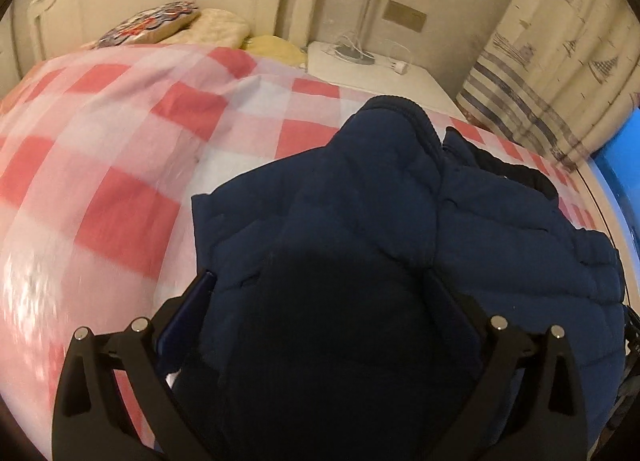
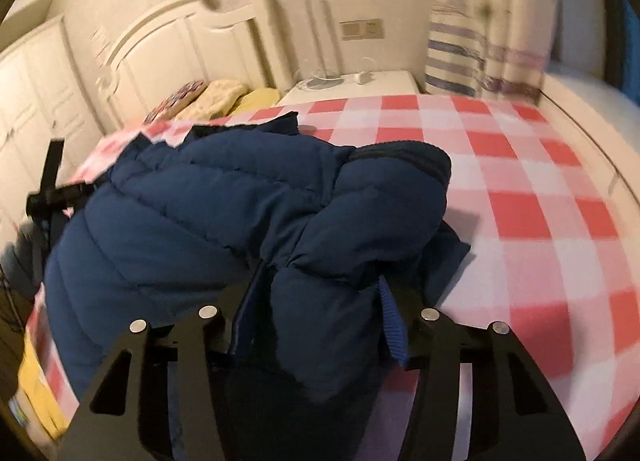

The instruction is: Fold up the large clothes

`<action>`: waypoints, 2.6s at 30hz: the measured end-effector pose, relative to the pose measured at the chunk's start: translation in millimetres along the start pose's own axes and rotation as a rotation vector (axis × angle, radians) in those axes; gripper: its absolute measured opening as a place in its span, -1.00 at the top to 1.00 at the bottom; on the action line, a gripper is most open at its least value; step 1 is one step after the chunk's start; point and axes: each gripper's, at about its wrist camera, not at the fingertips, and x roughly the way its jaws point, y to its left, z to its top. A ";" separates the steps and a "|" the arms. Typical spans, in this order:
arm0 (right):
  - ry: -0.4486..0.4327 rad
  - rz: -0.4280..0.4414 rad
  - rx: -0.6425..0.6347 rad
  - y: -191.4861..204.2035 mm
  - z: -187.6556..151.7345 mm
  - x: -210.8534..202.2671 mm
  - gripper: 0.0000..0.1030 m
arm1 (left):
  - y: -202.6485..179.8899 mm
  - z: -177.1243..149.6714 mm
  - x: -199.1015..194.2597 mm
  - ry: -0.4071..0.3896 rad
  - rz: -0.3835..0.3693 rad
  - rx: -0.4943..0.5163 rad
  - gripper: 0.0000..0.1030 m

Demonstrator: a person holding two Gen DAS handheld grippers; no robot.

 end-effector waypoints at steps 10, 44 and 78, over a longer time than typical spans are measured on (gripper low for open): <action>0.056 0.030 -0.024 -42.1 42.7 18.4 -0.15 | -19.3 -44.7 -50.0 -0.069 0.069 -0.149 -0.85; 0.064 -0.124 0.118 -50.3 94.8 81.4 0.75 | -36.8 61.3 27.4 -0.025 0.114 -0.099 0.46; 0.105 -0.044 -0.153 108.3 132.2 102.4 -0.18 | -158.2 42.8 16.0 -0.085 0.335 0.323 -0.95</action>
